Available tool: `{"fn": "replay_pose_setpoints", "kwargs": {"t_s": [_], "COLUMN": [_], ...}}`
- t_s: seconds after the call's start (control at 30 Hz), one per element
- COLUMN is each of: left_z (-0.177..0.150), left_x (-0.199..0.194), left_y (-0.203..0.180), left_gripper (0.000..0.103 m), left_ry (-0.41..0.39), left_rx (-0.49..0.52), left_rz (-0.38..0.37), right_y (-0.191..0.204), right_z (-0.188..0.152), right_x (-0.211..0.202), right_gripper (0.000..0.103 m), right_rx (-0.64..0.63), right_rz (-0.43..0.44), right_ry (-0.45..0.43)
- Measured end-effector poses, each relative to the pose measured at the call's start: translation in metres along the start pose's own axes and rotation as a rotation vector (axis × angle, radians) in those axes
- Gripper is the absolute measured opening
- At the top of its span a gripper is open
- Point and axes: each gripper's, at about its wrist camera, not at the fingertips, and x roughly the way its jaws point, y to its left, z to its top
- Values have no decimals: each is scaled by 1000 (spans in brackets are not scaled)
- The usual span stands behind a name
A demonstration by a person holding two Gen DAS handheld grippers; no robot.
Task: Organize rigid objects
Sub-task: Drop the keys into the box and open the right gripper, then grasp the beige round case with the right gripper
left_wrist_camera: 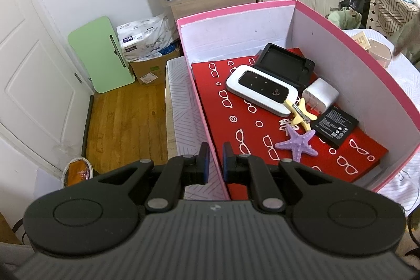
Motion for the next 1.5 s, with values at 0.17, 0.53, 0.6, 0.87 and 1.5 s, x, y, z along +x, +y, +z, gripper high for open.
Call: {"fn": "replay_pose_setpoints", "kwargs": {"t_s": [0.17,0.53,0.6,0.87,1.5], "left_z": [0,-2,-2,-2,-4], "left_x": [0,1,1,1,2], "left_y": [1,1,1,4,5], "left_gripper": [9,9,9,10,10], "left_ry": [0,-9,-9,-13,-21], "left_rx": [-6,-8,-6,-7,-14], "left_rz": [-4,-12,-14,-26,-43], "right_y": [27,54,52,24,-128], "right_z": [26,6,4,11,-26], "right_x": [22,167,182,158,42], "right_gripper": [6,6,7,12,49], "right_rx": [-57,51,94,195,377], "right_rz": [166,357,358,332,-224], "right_ry": [-3,257,293,258,276]}}
